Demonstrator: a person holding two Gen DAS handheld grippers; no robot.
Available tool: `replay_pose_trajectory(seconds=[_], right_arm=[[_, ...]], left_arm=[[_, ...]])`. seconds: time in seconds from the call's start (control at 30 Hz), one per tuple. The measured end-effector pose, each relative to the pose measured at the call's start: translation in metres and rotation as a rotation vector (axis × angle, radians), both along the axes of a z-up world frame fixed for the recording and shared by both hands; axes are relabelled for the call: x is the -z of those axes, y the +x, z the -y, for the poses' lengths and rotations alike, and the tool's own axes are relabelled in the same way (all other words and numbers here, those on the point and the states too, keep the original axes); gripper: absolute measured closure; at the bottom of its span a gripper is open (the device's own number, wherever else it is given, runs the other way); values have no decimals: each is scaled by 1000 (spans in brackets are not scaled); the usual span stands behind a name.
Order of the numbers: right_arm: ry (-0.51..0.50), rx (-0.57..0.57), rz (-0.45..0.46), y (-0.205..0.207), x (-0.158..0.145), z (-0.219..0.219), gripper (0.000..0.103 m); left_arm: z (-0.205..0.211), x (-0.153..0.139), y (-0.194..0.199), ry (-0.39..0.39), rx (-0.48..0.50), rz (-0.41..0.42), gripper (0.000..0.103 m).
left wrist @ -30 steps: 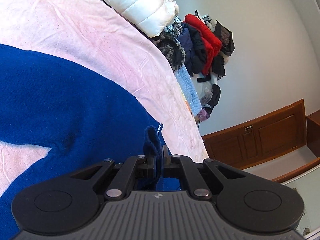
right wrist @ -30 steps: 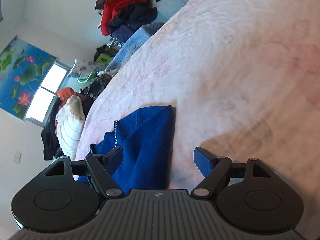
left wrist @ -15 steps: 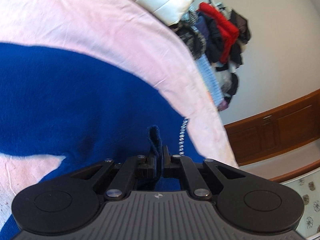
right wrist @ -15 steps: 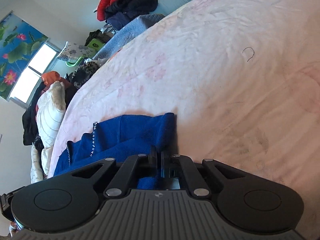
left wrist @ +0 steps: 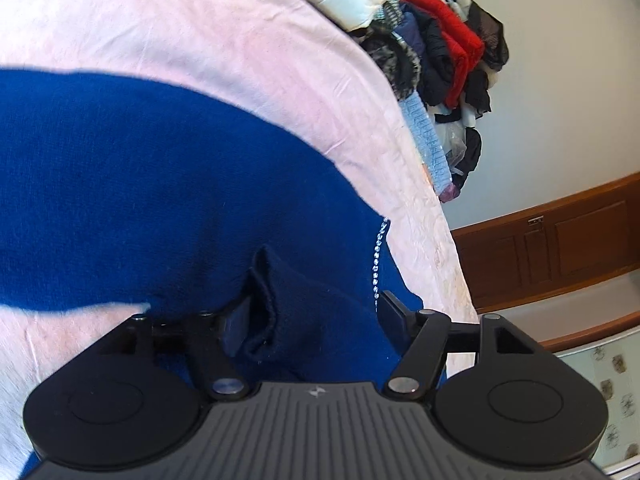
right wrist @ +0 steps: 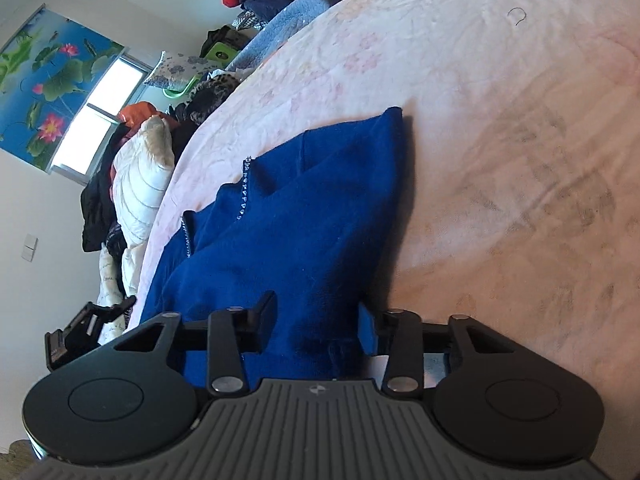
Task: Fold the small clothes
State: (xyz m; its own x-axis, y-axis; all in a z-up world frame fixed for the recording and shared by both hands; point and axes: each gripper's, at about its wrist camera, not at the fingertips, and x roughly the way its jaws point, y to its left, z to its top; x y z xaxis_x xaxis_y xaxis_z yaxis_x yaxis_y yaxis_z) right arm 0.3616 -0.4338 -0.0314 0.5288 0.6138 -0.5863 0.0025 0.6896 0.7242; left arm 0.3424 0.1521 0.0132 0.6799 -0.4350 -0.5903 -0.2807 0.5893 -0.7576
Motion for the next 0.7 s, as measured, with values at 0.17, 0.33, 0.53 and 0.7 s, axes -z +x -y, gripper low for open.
replay_pose_trajectory(seconds=[0.17, 0.33, 0.53, 0.7], right_arm=[[-43, -26, -9, 2, -1, 2, 93], [-72, -31, 10, 0, -12, 12, 94], [-45, -39, -7, -3, -4, 9, 83], [-170, 21, 24, -8, -20, 5, 73]], left_arm=[[10, -16, 17, 180, 77, -64, 99], [28, -36, 24, 387, 189, -40, 99], [26, -32, 27, 490, 179, -84, 99], [23, -24, 29, 493, 187, -111, 98]])
